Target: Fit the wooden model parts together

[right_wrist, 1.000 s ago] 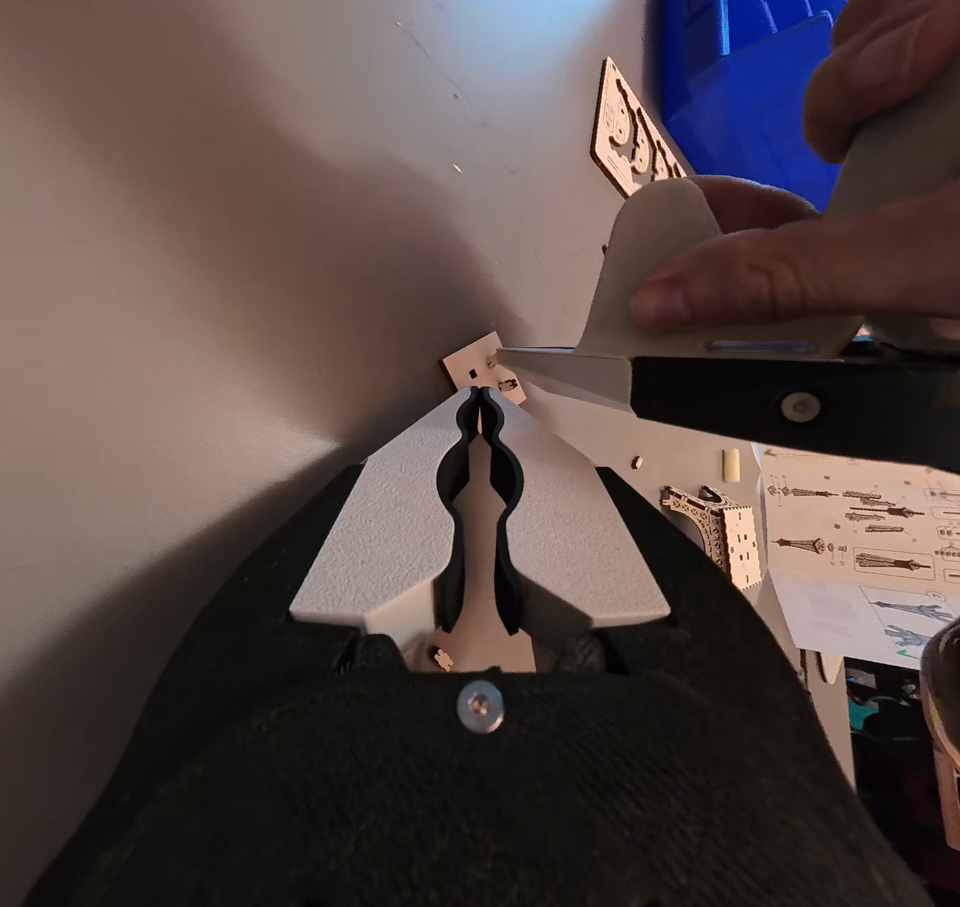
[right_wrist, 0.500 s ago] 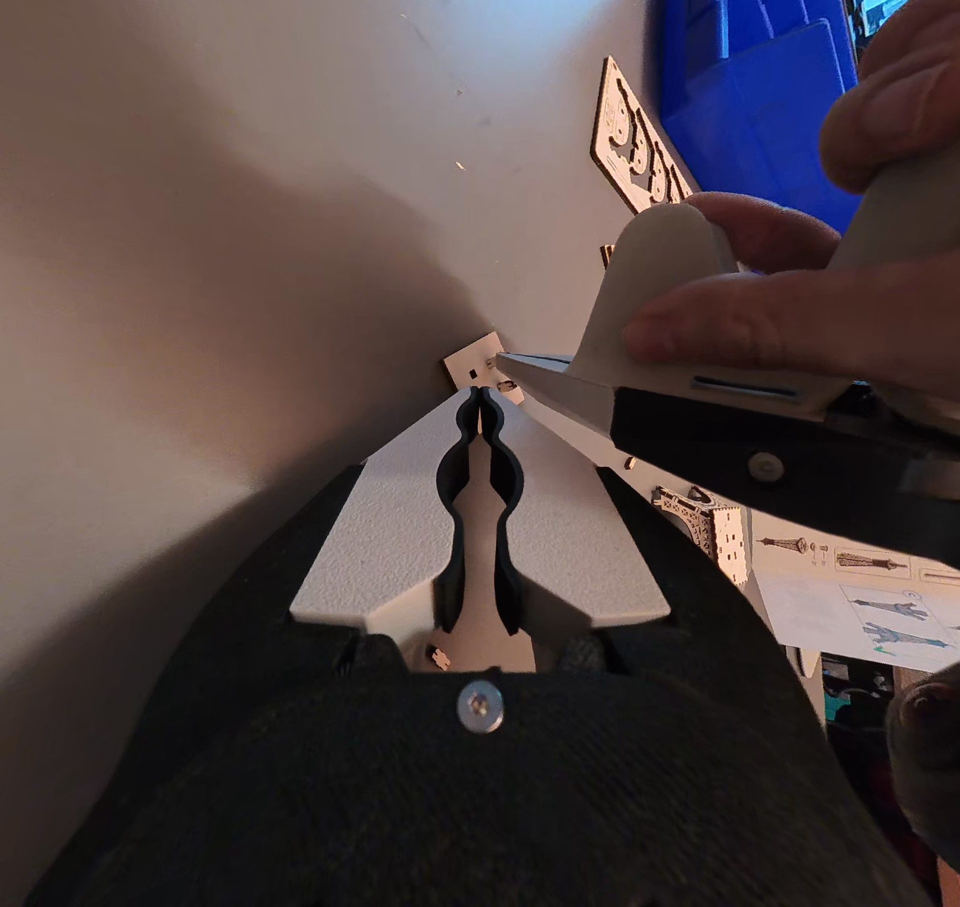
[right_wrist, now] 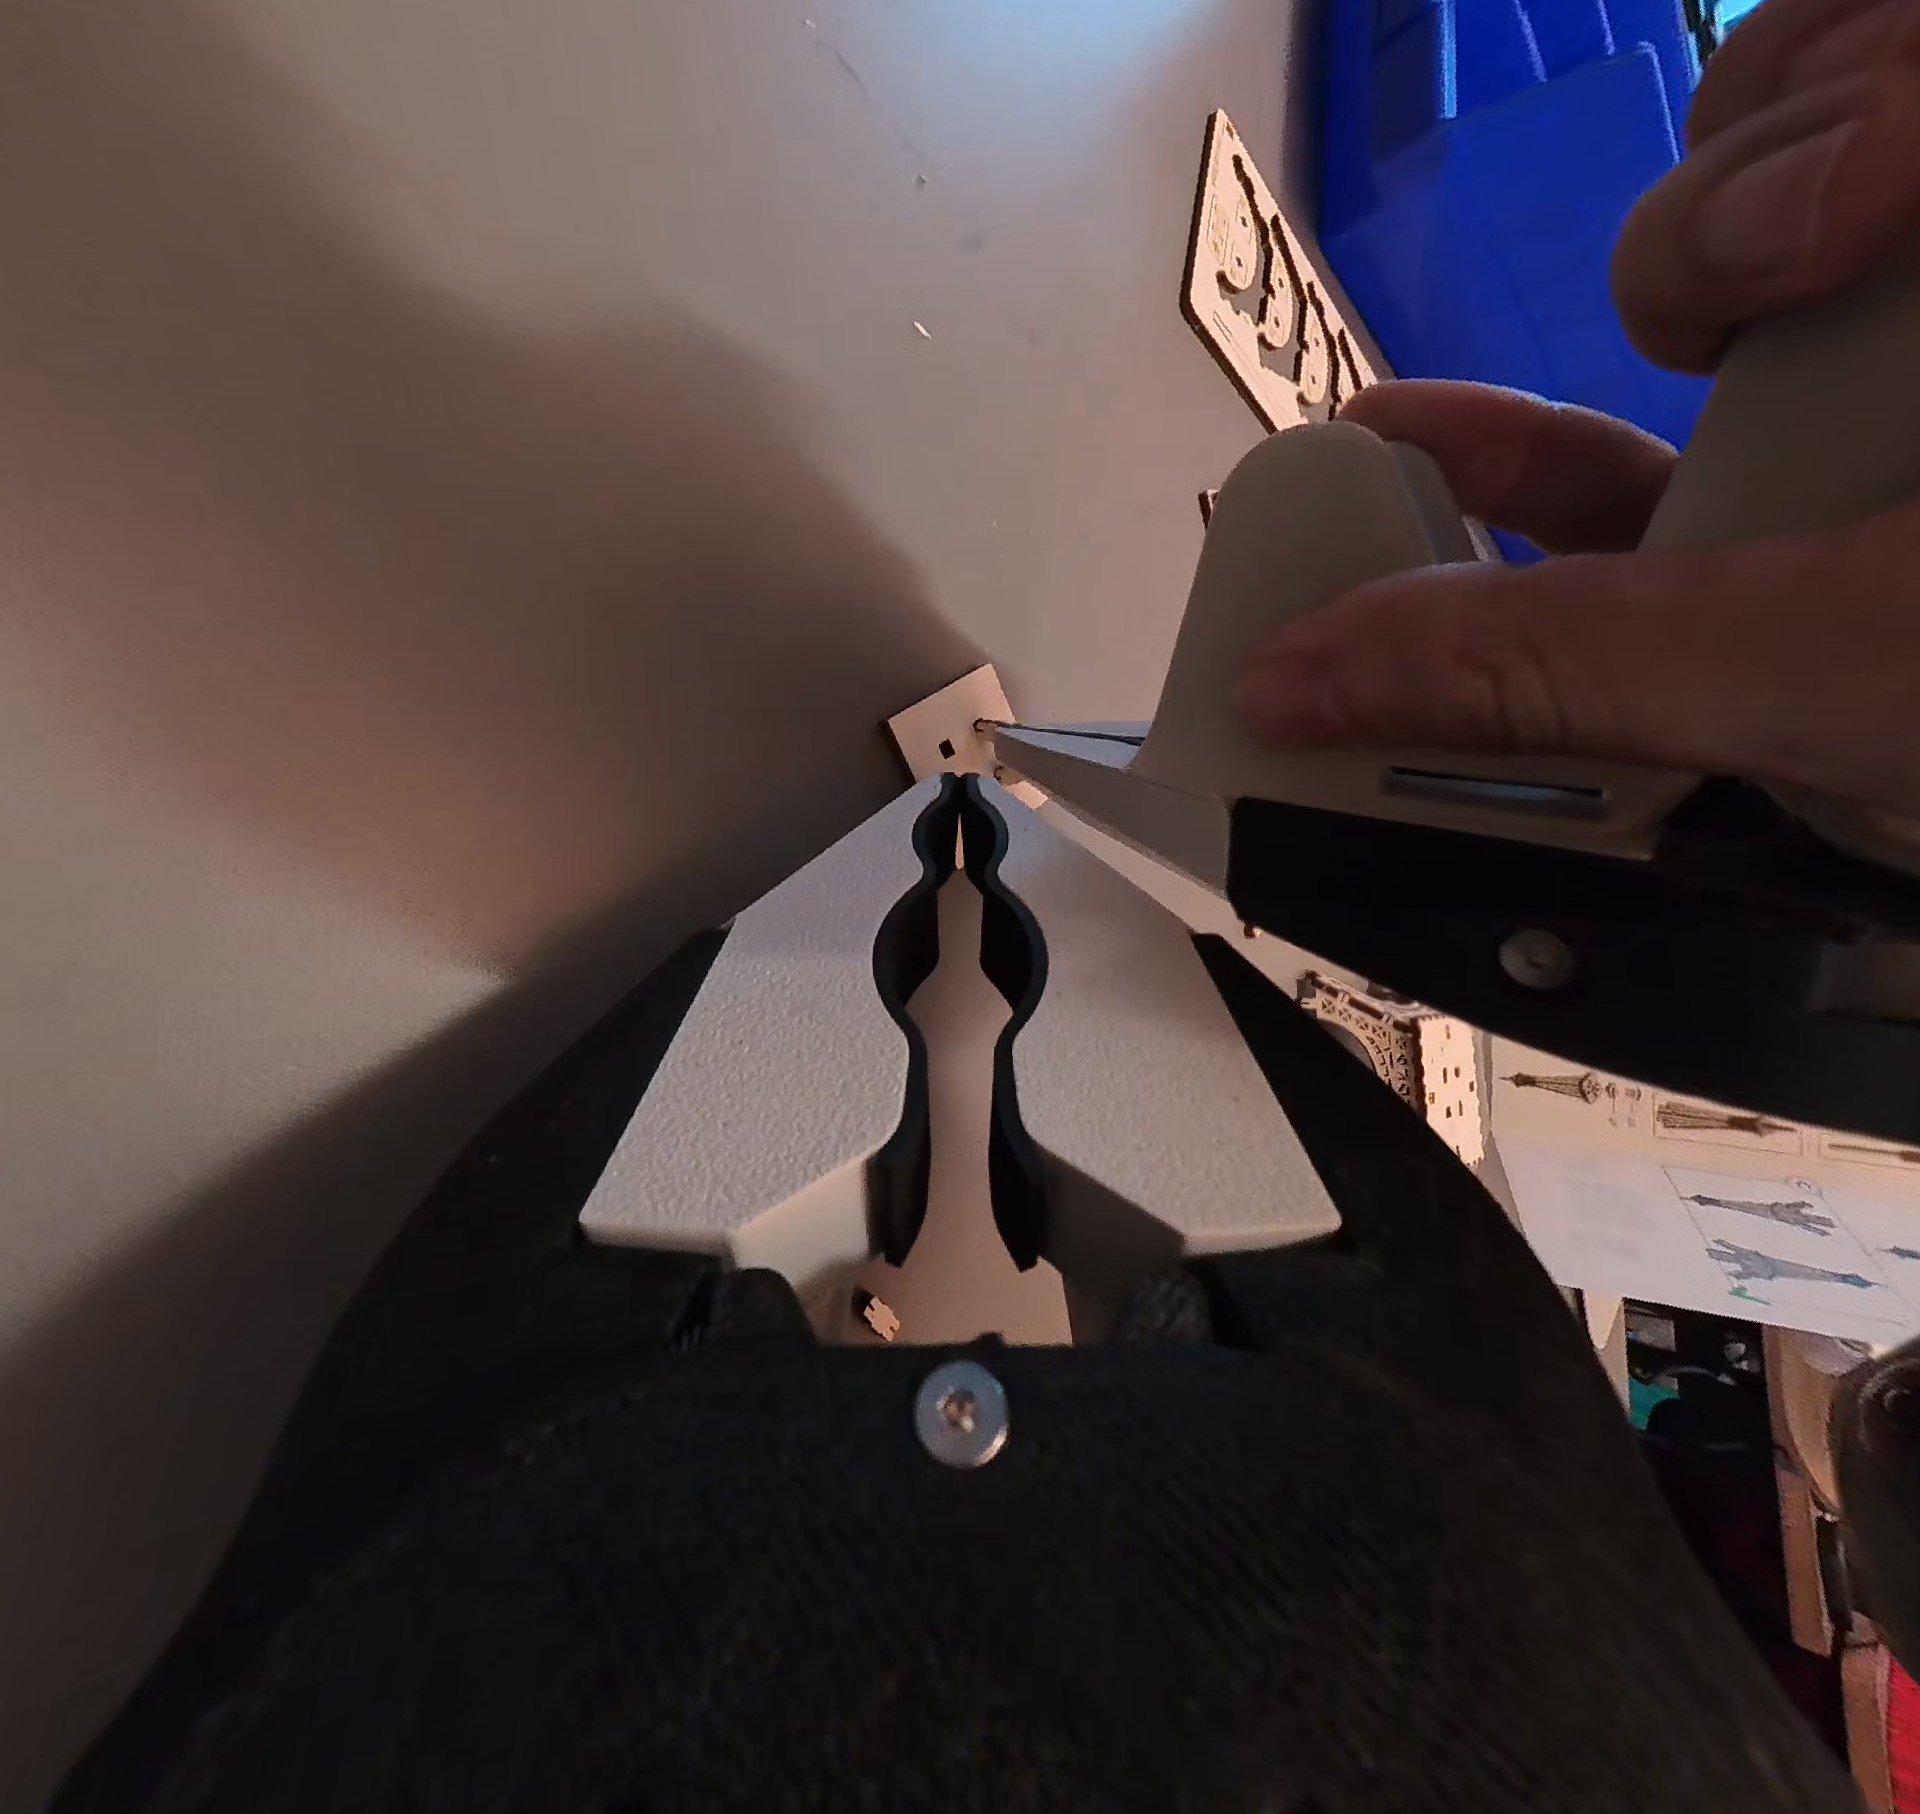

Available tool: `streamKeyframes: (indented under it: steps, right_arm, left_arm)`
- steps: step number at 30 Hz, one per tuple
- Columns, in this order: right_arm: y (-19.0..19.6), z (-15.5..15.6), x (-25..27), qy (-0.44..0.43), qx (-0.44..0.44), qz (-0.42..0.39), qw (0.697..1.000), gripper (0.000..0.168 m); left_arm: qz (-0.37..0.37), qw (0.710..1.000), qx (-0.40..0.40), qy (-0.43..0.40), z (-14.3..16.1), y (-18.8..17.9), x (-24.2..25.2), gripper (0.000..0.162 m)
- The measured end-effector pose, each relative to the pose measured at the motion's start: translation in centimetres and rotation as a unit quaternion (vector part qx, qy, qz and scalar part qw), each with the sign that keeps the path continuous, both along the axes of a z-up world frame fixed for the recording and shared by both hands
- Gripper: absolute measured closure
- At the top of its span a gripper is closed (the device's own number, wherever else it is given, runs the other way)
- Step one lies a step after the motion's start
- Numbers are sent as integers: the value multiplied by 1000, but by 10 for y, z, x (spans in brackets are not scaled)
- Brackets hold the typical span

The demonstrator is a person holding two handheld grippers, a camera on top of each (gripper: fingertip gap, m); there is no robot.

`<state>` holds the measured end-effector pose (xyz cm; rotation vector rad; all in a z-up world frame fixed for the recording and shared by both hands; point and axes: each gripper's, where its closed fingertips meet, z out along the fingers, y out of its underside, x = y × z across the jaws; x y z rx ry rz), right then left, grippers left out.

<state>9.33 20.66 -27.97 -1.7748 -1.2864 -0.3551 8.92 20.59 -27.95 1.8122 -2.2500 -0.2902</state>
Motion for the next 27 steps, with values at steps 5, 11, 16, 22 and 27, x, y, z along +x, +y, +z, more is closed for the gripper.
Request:
streamKeyframes:
  steps: [5, 11, 16, 22, 27]
  right_arm:
    - [0, 0, 0, 1, 0, 0, 1000, 168]
    - [0, 0, 0, -1, 0, -1, 1000, 168]
    - [0, 0, 0, 0, -1, -2, 1000, 168]
    - [0, 0, 1, -2, 0, -2, 1000, 168]
    - [0, 0, 1, -3, 0, -3, 1000, 168]
  left_arm:
    - [-5, 1000, 6, -7, 0, 0, -1, 162]
    - [6, 1000, -3, -17, 1, 1, -2, 162]
    - [6, 1000, -5, -17, 1, -1, -2, 162]
    - [6, 1000, -6, -16, 1, -2, -2, 162]
    - [12, 1000, -3, -19, 1, 1, -4, 162]
